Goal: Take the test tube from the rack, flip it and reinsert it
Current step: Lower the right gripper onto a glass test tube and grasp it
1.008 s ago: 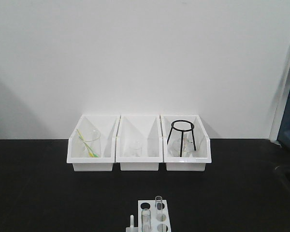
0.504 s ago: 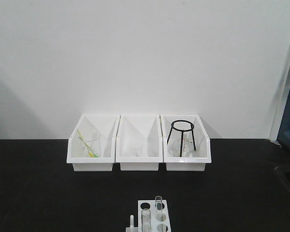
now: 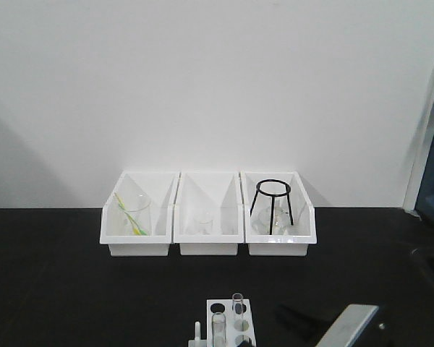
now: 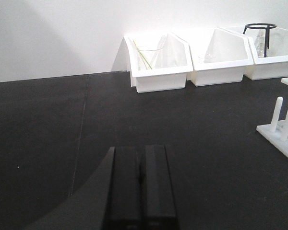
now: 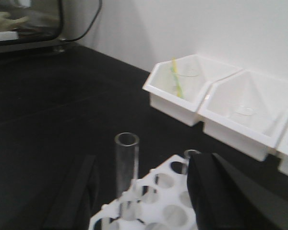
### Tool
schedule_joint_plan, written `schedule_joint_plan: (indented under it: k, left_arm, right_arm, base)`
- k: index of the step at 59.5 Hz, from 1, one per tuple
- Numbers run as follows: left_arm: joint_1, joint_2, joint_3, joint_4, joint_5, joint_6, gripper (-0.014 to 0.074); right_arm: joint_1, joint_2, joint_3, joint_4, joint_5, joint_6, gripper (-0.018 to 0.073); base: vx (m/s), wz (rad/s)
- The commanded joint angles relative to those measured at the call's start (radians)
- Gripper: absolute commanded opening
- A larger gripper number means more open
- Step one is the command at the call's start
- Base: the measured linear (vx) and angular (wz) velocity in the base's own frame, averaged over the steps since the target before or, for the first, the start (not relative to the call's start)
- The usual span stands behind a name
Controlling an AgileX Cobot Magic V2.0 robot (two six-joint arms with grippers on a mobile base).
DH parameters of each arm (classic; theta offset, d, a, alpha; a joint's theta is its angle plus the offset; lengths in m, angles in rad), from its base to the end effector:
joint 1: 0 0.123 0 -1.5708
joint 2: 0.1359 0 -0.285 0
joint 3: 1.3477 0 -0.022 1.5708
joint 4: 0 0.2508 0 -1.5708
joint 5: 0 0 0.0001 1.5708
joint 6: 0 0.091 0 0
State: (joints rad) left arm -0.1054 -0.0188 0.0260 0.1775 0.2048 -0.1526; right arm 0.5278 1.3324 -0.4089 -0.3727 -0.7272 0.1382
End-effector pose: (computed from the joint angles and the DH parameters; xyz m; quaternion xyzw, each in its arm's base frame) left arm 0.0555 -0.0026 0.1871 0.0355 0.7479 -0.0144 0.6627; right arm 0.1985 0.1412 0.2223 -0.3234 0.6820 0.2138 0.6201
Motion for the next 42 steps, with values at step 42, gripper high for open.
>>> schedule_joint_plan:
  k: [42]
  left_arm:
    - [0.000,-0.008,-0.004,-0.005,-0.080,-0.009,-0.0006]
  right_arm:
    - [0.013,0.415,-0.245,-0.040,-0.335,0.009,0.0327]
  base:
    - [0.00,0.00]
